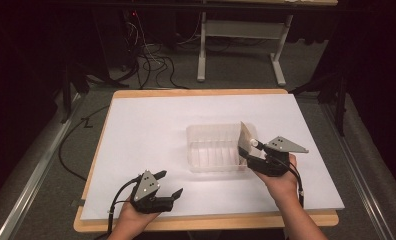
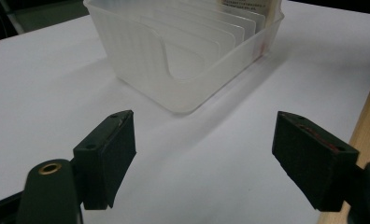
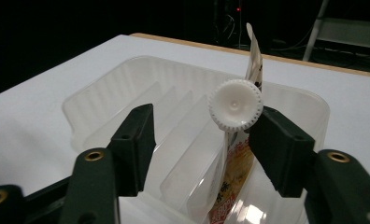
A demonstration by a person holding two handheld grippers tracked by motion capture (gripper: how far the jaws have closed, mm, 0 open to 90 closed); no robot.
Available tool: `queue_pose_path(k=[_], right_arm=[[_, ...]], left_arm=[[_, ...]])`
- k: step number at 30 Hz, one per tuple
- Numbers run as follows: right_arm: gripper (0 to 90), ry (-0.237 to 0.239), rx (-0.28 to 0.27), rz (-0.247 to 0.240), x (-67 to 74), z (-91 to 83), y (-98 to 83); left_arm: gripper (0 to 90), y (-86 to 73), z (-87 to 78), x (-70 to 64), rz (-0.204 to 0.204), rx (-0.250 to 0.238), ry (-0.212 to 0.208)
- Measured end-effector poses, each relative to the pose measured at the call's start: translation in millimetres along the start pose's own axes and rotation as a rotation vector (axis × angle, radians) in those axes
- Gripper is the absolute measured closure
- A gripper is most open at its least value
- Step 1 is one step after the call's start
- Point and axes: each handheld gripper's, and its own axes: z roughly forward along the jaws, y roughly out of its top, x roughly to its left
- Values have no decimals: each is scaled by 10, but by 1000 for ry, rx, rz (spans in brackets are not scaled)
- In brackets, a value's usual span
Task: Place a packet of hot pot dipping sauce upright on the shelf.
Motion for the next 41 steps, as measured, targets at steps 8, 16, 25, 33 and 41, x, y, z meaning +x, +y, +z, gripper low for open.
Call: queue_pose_path(k=[8, 16, 25, 33, 41], right_arm=[[226, -12, -14, -1, -90, -236, -41], [205, -80, -15, 9, -309, -533, -255], [204, -148, -4, 52, -561, -890, -750], [218, -138, 25, 25, -541, -786, -847], [220, -130, 41, 16, -528, -739, -854]], left_arm=[[222, -4, -16, 14, -6, -2, 1], [222, -10, -13, 14, -14, 0, 2], [223, -28, 35, 14, -16, 17, 1], [223, -20, 79, -9, -11, 21, 6], [223, -28, 34, 11, -22, 14, 16]])
